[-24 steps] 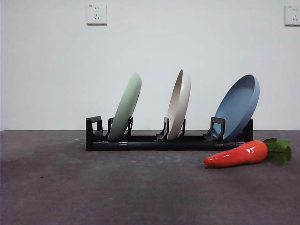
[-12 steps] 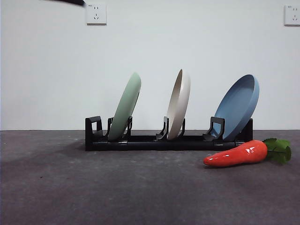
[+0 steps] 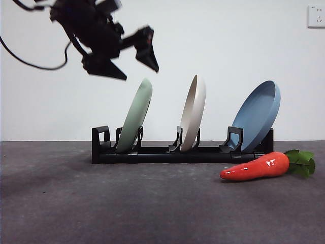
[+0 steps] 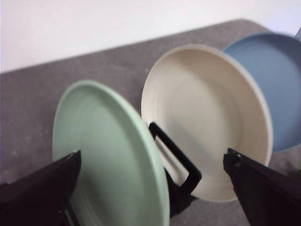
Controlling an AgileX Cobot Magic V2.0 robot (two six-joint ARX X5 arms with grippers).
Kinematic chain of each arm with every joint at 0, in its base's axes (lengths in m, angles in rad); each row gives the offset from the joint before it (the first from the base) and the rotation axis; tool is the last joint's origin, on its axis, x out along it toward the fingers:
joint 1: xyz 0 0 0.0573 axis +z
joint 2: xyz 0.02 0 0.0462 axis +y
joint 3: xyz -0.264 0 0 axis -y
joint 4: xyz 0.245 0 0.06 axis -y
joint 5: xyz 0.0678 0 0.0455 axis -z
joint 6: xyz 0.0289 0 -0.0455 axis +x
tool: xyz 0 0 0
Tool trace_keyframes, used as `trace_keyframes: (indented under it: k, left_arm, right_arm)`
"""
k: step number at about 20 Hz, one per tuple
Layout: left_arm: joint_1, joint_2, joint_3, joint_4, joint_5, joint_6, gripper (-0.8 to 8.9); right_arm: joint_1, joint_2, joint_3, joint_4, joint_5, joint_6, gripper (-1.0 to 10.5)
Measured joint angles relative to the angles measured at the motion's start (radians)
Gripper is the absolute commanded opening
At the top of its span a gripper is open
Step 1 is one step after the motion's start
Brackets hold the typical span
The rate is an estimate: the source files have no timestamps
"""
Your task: Take the green plate from the plate rack,put the plate on the table,take the carrot from the table,put the carrot in the plate
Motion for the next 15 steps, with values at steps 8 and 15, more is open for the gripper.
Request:
trace_keyframes:
  k: [8,15]
  left_arm:
    - [-0.006,0.056,0.000,0.005,-0.026,0.000,3.75]
    - [-0.006,0.086,0.000,-0.039,0.024,0.003,0.79]
  right_arm:
    - [0.000,0.000,0.000,0.000,0.000,0.000,5.5]
    - [0.000,0.000,0.000,0.000,0.000,0.000,5.5]
